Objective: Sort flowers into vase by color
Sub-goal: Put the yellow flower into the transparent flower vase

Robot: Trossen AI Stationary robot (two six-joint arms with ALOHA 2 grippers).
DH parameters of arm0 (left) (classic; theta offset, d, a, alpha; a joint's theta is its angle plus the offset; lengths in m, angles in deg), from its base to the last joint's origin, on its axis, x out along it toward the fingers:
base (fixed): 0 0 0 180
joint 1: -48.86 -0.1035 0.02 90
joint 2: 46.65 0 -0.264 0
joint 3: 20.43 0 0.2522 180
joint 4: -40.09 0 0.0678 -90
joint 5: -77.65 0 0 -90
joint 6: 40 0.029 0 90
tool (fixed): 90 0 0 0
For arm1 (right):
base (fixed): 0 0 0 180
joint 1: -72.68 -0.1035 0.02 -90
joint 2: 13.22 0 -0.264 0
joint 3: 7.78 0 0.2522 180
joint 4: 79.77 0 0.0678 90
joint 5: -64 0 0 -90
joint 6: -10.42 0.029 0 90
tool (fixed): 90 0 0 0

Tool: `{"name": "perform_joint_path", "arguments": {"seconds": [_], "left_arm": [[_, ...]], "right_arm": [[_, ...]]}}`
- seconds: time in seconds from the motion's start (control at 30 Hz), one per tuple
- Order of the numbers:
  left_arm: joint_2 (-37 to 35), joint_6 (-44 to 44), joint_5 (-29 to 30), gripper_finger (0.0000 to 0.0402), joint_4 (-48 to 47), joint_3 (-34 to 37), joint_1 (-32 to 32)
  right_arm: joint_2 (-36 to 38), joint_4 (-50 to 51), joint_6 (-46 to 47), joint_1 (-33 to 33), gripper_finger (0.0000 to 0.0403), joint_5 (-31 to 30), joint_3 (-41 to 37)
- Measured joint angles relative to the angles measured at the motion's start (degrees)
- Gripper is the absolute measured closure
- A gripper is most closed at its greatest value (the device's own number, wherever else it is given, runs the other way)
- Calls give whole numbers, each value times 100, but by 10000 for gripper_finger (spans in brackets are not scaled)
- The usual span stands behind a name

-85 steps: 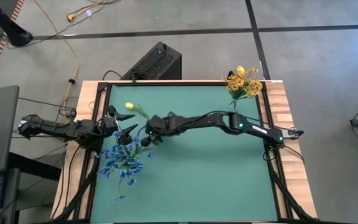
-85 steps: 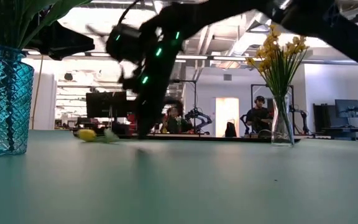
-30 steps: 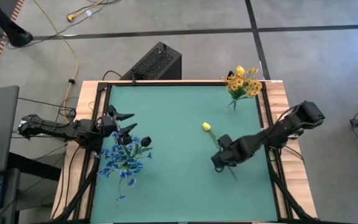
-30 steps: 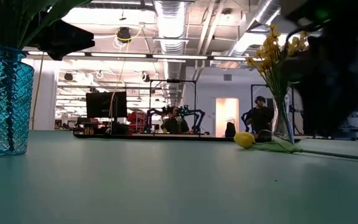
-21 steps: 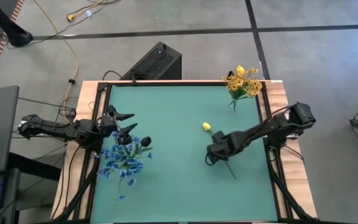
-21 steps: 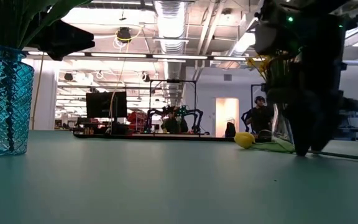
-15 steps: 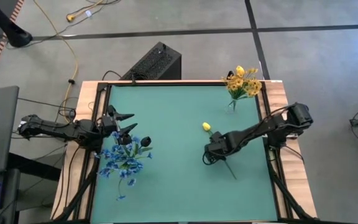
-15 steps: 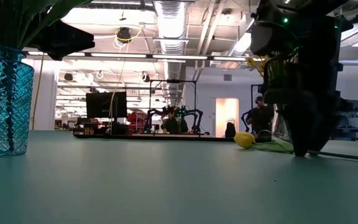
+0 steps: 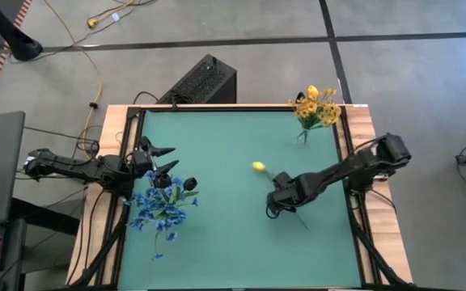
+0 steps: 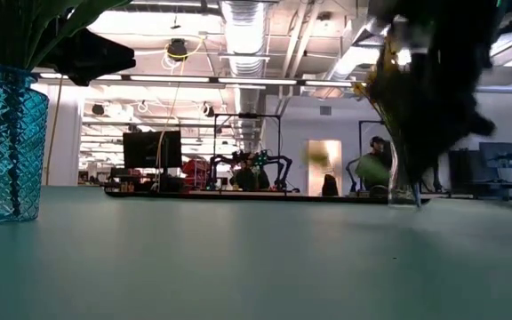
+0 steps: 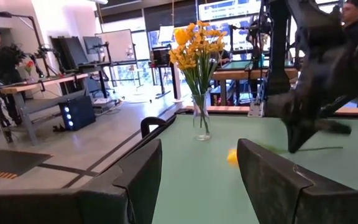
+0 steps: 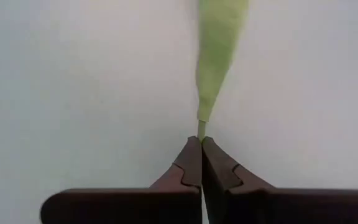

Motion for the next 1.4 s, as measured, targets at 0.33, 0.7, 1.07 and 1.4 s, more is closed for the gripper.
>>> {"name": "perform_joint_path", "arguments": {"seconds": [0.33, 0.7, 1.07, 1.4], "left_arm": [[0, -2, 1, 203, -9, 0, 0], [0, 21, 13, 203, 36, 0, 0], [0, 26, 23, 203, 63, 0, -2], [1, 321, 203, 203, 141, 0, -4]], "right_arm": [[1480, -265, -1247, -1440, 386, -5385, 122], [1825, 212, -2284, -943, 384, -7753, 43], [1869, 816, -1767, 624, 384, -7283, 101], [1914, -2634, -6365, 442, 385, -4111, 135]]}}
